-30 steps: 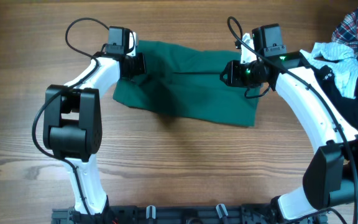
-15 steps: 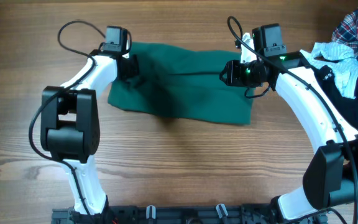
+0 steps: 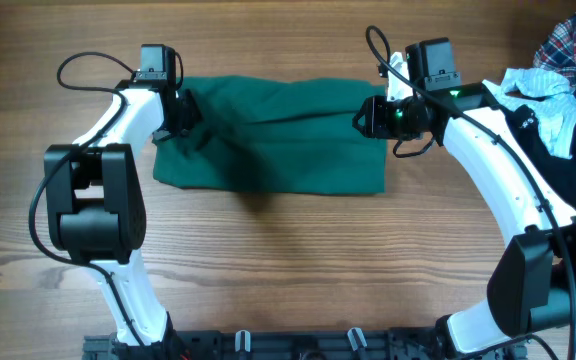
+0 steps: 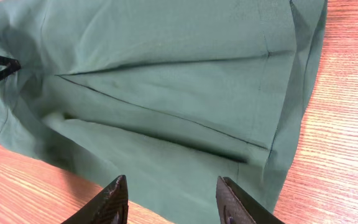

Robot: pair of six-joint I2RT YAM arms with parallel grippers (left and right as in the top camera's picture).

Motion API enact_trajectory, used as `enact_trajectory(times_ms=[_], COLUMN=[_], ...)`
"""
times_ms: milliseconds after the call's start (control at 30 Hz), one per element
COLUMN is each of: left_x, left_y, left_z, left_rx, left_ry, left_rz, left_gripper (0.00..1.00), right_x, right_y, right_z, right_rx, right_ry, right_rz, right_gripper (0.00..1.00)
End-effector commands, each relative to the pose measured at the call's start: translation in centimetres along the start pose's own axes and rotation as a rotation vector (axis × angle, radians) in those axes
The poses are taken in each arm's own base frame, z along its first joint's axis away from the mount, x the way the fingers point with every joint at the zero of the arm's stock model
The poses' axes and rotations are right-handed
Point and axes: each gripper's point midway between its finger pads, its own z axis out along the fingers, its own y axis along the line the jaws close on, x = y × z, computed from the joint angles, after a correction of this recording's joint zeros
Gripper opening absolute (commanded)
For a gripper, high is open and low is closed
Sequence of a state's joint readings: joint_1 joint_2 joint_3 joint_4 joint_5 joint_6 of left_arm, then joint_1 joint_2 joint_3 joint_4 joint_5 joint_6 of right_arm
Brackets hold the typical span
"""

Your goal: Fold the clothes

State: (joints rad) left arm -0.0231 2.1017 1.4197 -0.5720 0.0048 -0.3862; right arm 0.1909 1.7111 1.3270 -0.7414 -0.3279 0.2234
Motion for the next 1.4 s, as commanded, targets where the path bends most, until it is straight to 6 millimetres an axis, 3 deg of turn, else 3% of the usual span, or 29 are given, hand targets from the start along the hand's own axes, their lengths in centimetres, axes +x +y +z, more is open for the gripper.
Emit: enact_trajectory(times_ms=[0, 100, 300, 400, 467, 533, 567, 733, 833, 933, 1167, 1367], left_x=[3.8, 3.1, 0.0, -1.1, -1.6, -1.9, -2.0, -1.6, -0.9, -0.1, 2.2, 4.4], left_y=[3.4, 3.1, 1.1, 0.1, -0.2, -0.7, -0.8, -0.8, -0.6, -0.2, 0.9, 2.0], left_z=[2.7, 1.8, -2.9, -5.5, -7.1, -8.4, -8.6, -9.3, -9.8, -11.6, -16.6, -17.7], left_rx=[-0.109, -0.095, -0.012, 0.038, 0.054, 0.068, 0.071, 0.070, 0.059, 0.050, 0.044, 0.014], left_ry=[0.119, 0.093, -0.022, -0.074, -0.107, -0.131, -0.136, -0.131, -0.111, -0.097, -0.081, -0.015], left_rz=[-0.036, -0.030, -0.027, -0.025, -0.023, -0.017, -0.017, -0.011, 0.024, 0.042, 0.029, -0.059], left_gripper=[0.04, 0.04, 0.06, 0.17, 0.27, 0.45, 0.46, 0.47, 0.41, 0.41, 0.42, 0.44], right_x=[-0.4, -0.7, -1.3, -1.4, -1.5, -1.9, -2.0, -1.7, -0.9, 0.3, 3.3, 6.7], right_y=[-0.4, -0.3, -0.1, -0.1, -0.2, -0.1, -0.1, -0.2, -0.4, -0.6, -1.2, -1.5], right_z=[0.3, 0.3, 0.2, 0.3, 0.3, 0.3, 0.3, 0.4, 0.4, 0.2, -0.9, -2.2], right_rx=[0.017, 0.013, 0.004, 0.003, 0.007, 0.004, 0.003, 0.007, 0.017, 0.026, 0.064, 0.094], right_ry=[-0.007, -0.020, -0.044, -0.048, -0.053, -0.065, -0.068, -0.058, -0.025, 0.020, 0.128, 0.253], right_rz=[0.014, 0.010, 0.005, 0.007, 0.005, 0.001, 0.000, -0.006, -0.027, -0.032, 0.009, 0.082], right_gripper=[0.46, 0.49, 0.56, 0.57, 0.56, 0.57, 0.57, 0.57, 0.57, 0.58, 0.72, 0.73])
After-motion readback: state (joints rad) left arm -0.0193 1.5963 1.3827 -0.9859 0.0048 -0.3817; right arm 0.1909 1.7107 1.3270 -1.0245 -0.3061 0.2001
